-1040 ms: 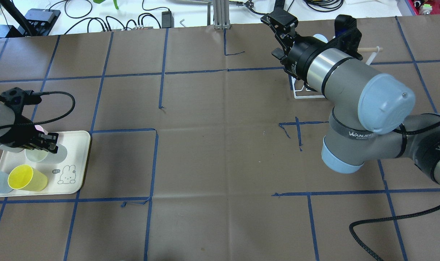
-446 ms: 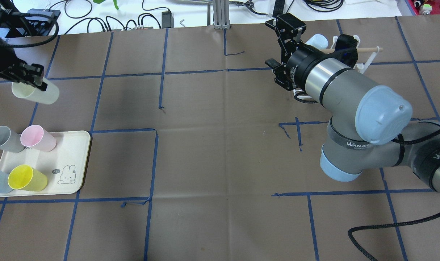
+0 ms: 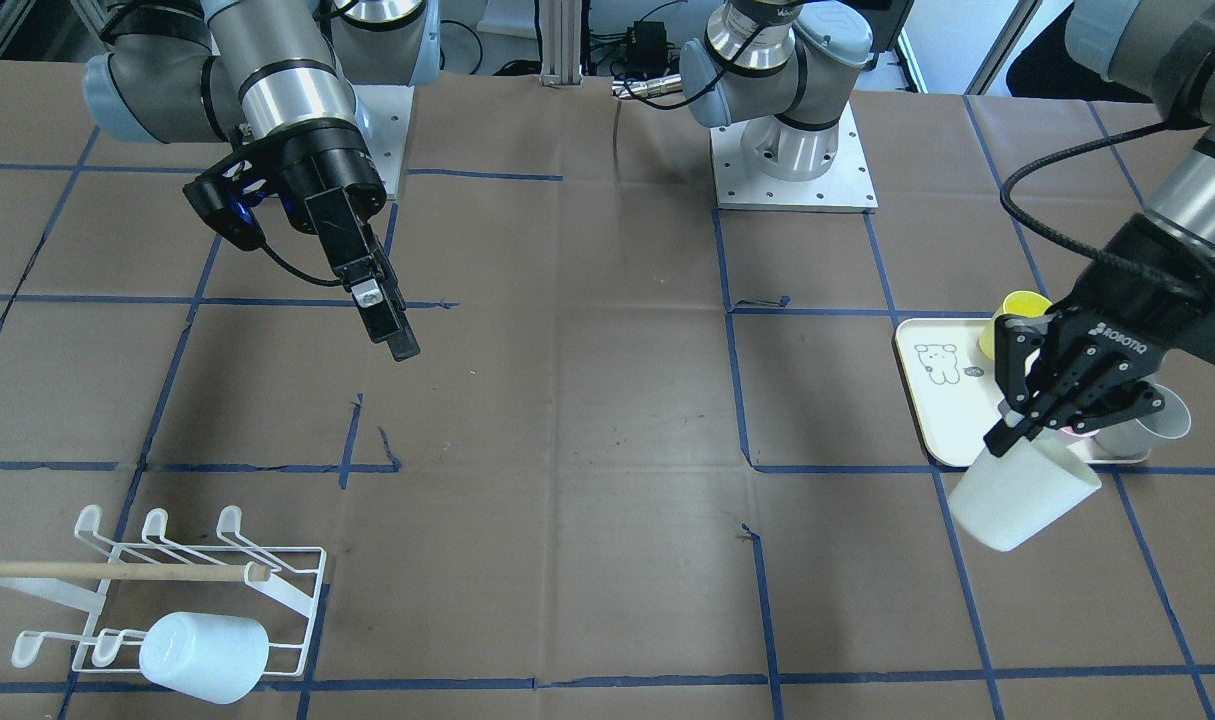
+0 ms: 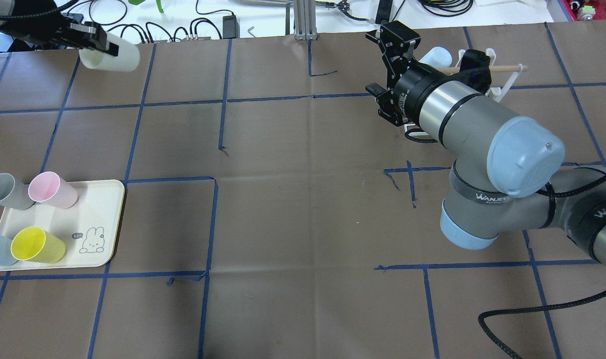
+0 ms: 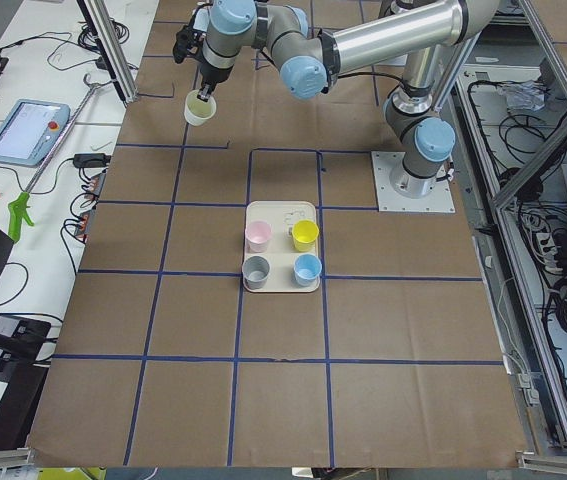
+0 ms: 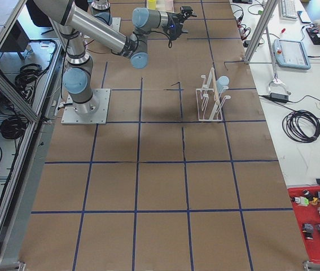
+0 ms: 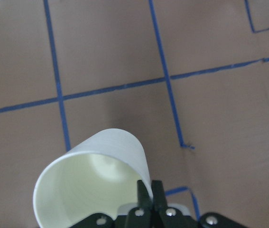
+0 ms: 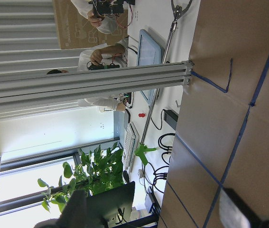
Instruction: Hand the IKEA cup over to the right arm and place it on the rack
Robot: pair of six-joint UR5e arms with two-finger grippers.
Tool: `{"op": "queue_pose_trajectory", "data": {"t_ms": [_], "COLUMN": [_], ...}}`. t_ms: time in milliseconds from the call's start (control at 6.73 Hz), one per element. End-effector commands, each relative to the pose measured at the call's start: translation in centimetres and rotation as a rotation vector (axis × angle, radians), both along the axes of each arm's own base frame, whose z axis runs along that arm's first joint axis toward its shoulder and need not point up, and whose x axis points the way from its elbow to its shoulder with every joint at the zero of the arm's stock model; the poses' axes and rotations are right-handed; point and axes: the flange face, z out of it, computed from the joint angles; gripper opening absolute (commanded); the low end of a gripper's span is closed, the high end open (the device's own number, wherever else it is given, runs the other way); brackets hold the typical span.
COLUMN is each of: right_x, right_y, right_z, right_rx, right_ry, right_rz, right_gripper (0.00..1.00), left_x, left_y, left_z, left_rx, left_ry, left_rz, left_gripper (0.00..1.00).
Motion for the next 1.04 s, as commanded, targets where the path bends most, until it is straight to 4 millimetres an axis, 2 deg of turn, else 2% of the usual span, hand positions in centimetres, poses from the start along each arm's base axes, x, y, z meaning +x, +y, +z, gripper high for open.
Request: {"op": "queue_pose_trajectory", "data": {"t_ms": [0, 297, 446, 594, 743, 892], "right_x": [0.0, 0.0, 0.0, 0.0, 0.1, 0.2], "right_y": [-0.2, -0.3, -0.3, -0.3, -0.6, -0.6], "right_z": [-0.3, -0.6, -0.6, -0.8, -1.5, -1.4], "right_rx": [0.02, 0.05, 0.05, 0.057, 0.134, 0.139], "right_ry": [0.002, 0.002, 0.005, 0.006, 0.008, 0.008], "right_rz": [0.0, 0.0, 0.0, 0.002, 0.009, 0.014], "right_gripper": [1.0, 1.0, 1.0, 1.0, 1.0, 1.0], "left_x": [-6.5, -11.4, -13.3, -15.5, -17.9, -19.4], "left_y": [-0.4, 1.5, 3.5, 6.2, 8.3, 9.4], "left_z": [-0.4, -2.6, -4.8, -8.3, -11.4, -12.5], "left_rx": [-0.275, -0.421, -0.494, -0.56, -0.597, -0.627], "left_ry": [0.155, 0.237, 0.26, 0.264, 0.274, 0.297], "left_rz": [-0.183, -0.328, -0.386, -0.441, -0.471, -0.473], "left_gripper": [0.0, 0.0, 0.0, 0.0, 0.01, 0.01]}}
